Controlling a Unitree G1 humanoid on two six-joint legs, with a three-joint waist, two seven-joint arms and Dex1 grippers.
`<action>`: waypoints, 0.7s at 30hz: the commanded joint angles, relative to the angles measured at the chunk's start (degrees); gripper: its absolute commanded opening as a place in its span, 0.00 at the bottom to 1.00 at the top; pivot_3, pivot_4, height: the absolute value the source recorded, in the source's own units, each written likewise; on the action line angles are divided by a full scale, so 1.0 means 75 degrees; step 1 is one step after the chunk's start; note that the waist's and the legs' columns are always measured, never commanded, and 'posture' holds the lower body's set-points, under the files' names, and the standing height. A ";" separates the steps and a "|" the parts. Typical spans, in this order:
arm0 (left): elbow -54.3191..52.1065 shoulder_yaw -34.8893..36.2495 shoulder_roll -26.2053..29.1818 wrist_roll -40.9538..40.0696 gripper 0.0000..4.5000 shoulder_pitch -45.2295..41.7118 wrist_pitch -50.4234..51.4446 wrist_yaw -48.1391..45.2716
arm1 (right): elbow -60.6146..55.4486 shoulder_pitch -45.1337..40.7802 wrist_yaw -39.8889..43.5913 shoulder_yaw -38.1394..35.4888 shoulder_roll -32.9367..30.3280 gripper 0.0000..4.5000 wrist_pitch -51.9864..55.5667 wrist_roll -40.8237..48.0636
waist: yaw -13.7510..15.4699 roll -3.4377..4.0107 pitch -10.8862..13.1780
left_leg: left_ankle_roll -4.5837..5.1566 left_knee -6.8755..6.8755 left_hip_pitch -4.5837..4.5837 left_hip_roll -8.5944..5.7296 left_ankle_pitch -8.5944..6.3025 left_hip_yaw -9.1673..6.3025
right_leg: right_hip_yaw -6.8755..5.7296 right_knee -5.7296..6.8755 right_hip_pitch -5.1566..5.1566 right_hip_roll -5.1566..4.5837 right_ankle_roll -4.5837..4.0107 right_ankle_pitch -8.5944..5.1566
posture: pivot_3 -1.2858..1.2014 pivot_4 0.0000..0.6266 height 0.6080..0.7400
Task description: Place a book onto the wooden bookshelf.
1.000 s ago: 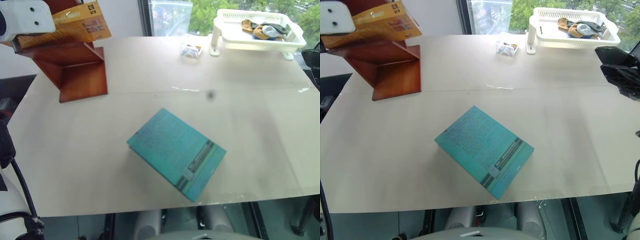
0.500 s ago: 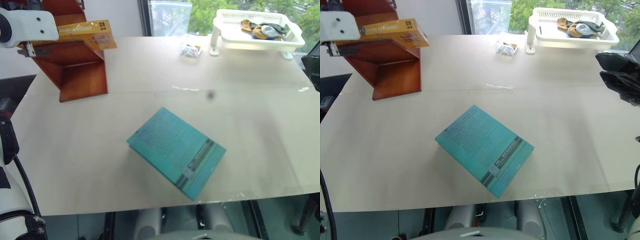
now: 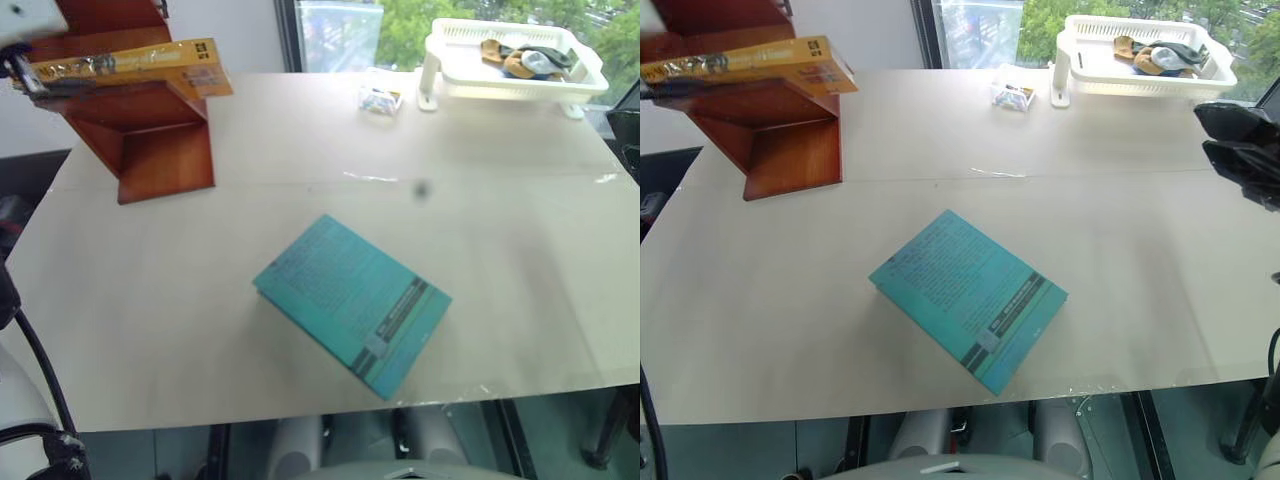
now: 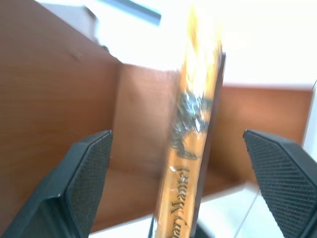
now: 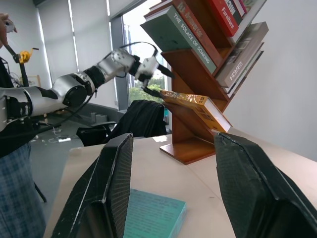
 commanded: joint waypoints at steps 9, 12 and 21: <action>-0.4424 0.2079 -0.0380 -0.3447 0.99 0.2556 0.3286 -0.0916 | 0.0351 -0.0550 0.0316 -0.0106 -0.0446 0.59 0.0008 -0.0210 | 0.0071 0.0000 0.0001 | 0.0013 0.0045 0.0005 0.0013 -0.0007 -0.0019 | -0.0012 0.0074 0.0006 -0.0006 0.0000 0.0000 | 0.52 0.24 1.00; -0.5996 0.2589 -0.1032 -0.4372 0.99 0.3562 0.4532 -0.0348 | 0.0315 -0.0580 0.0333 -0.0104 -0.0479 0.59 0.0045 -0.0232 | 0.0042 0.0001 0.0001 | 0.0014 0.0077 0.0007 0.0018 -0.0006 -0.0034 | -0.0017 0.0110 0.0008 0.0001 -0.0001 -0.0001 | 0.52 0.24 1.00; -0.8059 0.2217 -0.4868 -0.4262 0.99 0.5831 0.4796 0.3823 | -0.0134 -0.0126 0.0156 -0.0614 -0.0703 0.59 0.0257 -0.0006 | 0.0103 0.0004 -0.0002 | 0.0030 0.0101 0.0017 0.0015 -0.0016 -0.0055 | -0.0003 0.0111 0.0022 0.0019 0.0000 0.0005 | 0.52 0.24 1.00</action>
